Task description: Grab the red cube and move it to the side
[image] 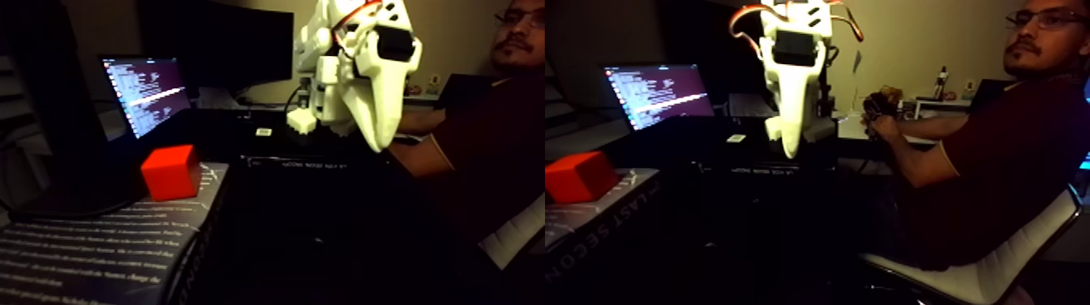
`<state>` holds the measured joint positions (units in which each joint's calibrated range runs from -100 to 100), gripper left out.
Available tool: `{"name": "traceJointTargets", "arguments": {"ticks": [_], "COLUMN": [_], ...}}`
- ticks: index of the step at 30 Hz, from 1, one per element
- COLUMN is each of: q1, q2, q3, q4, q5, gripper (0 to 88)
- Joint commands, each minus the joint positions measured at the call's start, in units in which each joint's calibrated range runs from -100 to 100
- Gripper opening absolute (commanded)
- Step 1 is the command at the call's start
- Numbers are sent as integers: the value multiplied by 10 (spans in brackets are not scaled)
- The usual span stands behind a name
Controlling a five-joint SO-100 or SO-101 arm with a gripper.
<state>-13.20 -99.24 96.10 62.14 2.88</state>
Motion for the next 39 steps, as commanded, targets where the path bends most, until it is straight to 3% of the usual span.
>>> {"name": "traceJointTargets", "arguments": {"ticks": [1,39], "q1": [3,29], "q2": [-1,2], "q3": [-1,-1], "q4": [-4,-6], "q5": [-9,-8], "gripper": [6,6]}}
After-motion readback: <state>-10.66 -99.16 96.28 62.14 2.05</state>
